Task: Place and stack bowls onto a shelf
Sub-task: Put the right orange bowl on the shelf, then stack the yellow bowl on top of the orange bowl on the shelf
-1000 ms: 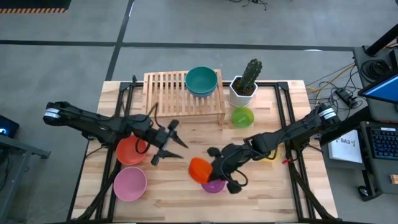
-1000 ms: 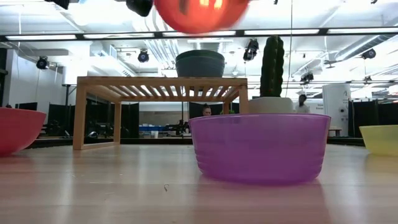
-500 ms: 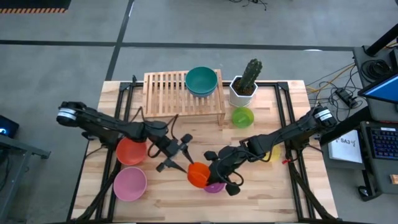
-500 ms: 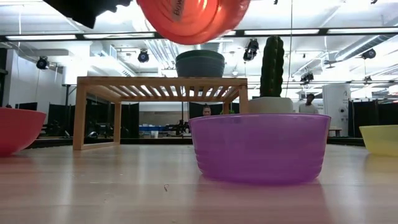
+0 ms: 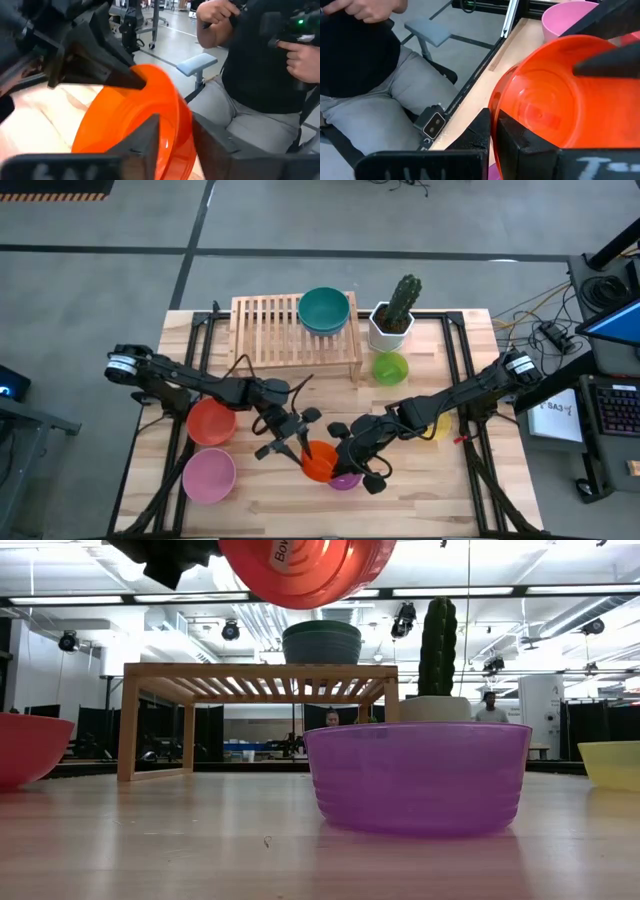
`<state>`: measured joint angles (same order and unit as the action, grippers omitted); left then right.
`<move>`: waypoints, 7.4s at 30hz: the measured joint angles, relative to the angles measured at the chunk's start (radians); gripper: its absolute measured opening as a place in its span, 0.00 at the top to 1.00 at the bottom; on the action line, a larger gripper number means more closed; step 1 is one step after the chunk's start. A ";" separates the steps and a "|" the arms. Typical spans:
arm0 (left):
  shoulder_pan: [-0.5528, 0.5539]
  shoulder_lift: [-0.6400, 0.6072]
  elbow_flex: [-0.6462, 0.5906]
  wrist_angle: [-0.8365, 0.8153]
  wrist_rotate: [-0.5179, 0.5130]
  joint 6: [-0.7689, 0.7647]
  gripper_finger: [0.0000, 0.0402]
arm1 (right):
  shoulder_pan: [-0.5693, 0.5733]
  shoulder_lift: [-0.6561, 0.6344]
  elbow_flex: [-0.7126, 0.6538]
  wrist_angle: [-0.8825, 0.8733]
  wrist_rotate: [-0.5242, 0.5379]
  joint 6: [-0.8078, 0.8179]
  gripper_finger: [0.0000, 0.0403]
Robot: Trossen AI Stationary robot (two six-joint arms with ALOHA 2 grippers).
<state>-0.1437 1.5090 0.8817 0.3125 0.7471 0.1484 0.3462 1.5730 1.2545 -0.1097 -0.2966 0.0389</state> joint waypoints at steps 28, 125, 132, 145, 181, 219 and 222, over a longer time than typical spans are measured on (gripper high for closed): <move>0.002 -0.063 0.199 -0.568 -0.214 0.060 1.00 | -0.019 -0.182 -0.007 -0.027 0.065 0.037 0.60; 0.160 -0.742 -0.259 -0.417 -0.608 -0.323 0.72 | -0.089 -0.306 -0.389 -0.656 0.509 1.389 0.69; 0.160 -0.742 -0.256 -0.417 -0.608 -0.315 0.72 | -0.063 -0.306 -0.392 -0.755 0.476 1.530 0.68; 0.160 -0.741 -0.256 -0.417 -0.609 -0.315 0.72 | -0.044 -0.305 -0.346 -1.022 0.400 1.666 0.69; 0.160 -0.741 -0.256 -0.395 -0.609 -0.292 0.72 | -0.003 -0.070 -0.318 -0.929 0.372 1.400 0.97; -0.034 -0.197 -0.194 0.276 -0.247 -0.200 0.71 | 0.061 -0.105 -0.180 0.208 0.014 0.031 0.98; -0.042 -0.142 -0.138 0.239 -0.241 -0.164 0.68 | 0.061 -0.103 -0.180 0.223 -0.018 0.029 0.98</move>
<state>-0.1852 1.3667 0.7436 0.5519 0.5060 -0.0153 0.4070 1.4704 1.0740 0.1131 -0.3150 0.0676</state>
